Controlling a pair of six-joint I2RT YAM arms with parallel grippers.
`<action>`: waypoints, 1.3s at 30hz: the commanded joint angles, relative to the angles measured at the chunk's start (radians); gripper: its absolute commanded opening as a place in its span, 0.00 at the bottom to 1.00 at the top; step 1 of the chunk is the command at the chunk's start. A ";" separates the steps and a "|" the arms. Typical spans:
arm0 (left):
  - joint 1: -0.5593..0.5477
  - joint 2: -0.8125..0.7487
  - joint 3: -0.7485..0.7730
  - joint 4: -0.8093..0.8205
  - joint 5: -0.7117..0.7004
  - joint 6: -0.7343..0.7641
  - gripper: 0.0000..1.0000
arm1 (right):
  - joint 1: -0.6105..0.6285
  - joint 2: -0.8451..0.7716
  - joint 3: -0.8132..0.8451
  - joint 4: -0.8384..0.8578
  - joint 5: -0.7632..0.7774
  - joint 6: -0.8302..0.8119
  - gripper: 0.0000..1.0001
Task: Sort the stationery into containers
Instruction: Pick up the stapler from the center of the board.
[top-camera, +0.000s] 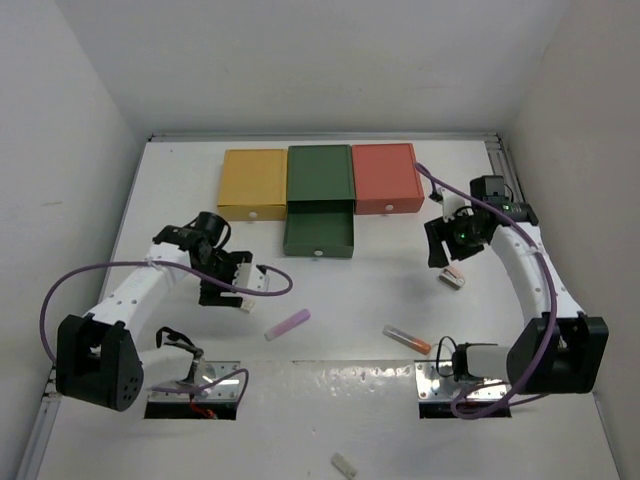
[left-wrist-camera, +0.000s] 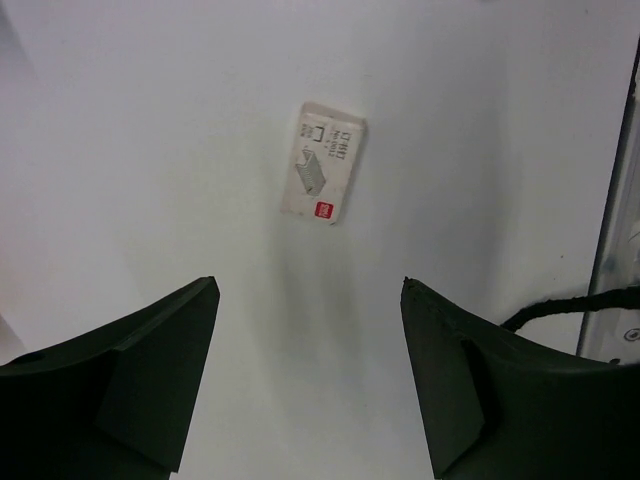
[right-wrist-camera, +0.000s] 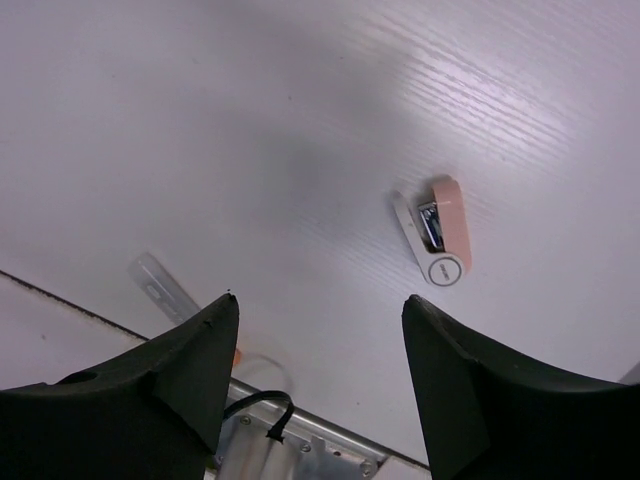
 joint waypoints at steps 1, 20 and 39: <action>0.011 0.010 -0.045 0.020 0.015 0.184 0.80 | -0.049 0.009 -0.010 -0.005 0.047 -0.034 0.66; -0.017 0.151 -0.183 0.258 0.144 0.200 0.74 | -0.273 0.155 0.049 -0.132 -0.042 -0.207 0.70; -0.021 0.188 0.035 0.255 0.267 -0.019 0.08 | -0.362 0.226 0.018 -0.075 -0.014 -0.304 0.69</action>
